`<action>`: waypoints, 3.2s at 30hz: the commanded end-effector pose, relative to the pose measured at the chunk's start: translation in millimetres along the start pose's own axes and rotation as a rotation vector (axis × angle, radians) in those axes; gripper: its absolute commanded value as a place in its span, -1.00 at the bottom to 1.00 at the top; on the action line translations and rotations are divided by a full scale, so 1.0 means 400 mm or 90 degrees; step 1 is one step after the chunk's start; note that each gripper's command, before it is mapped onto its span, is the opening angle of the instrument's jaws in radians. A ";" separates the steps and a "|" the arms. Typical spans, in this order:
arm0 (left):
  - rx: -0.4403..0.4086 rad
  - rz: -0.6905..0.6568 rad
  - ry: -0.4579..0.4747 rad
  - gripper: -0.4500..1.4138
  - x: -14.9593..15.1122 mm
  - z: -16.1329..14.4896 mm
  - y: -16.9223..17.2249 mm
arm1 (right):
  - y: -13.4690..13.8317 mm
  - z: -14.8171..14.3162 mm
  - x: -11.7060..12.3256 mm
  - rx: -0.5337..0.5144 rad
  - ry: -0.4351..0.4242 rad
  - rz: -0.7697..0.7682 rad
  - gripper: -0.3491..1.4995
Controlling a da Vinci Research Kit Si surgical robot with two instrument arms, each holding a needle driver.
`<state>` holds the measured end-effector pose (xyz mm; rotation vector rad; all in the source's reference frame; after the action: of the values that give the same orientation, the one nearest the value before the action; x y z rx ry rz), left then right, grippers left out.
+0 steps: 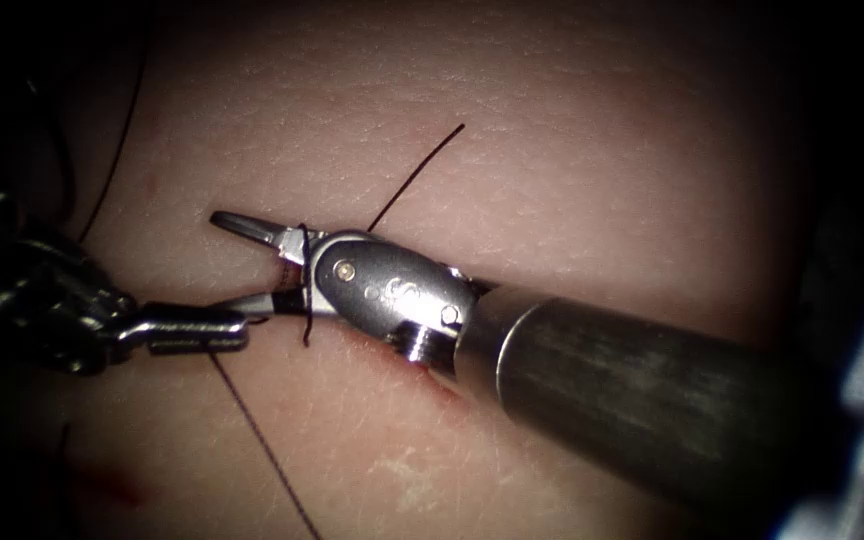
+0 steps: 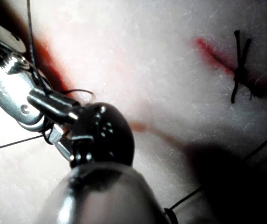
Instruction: Wound Closure
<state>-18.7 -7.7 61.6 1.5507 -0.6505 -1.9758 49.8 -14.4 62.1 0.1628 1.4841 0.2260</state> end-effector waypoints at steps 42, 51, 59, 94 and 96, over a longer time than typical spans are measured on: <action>-0.014 -0.061 0.147 -1.00 -0.0312 0.0092 0.0037 | -0.0024 -0.0016 -0.0046 0.193 0.154 0.100 0.09; -0.023 -0.075 0.131 -1.00 -0.0350 0.0056 0.0091 | -0.0005 -0.0044 -0.0024 0.189 0.199 0.115 0.03; -0.027 -0.085 0.122 -1.00 -0.0347 0.0041 0.0126 | 0.0008 -0.0057 -0.0017 0.171 0.243 0.129 0.03; -0.049 -0.111 0.086 -1.00 -0.0318 0.0065 0.0312 | 0.0045 -0.0105 -0.0040 0.061 0.272 0.170 -0.13; -0.048 -0.110 0.082 -1.00 -0.0309 0.0078 0.0315 | 0.0045 -0.0102 -0.0041 0.044 0.263 0.173 0.02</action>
<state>-17.6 -8.1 78.6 1.7173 -0.3985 -1.9820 44.8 -12.7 63.1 0.3756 1.8730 0.4670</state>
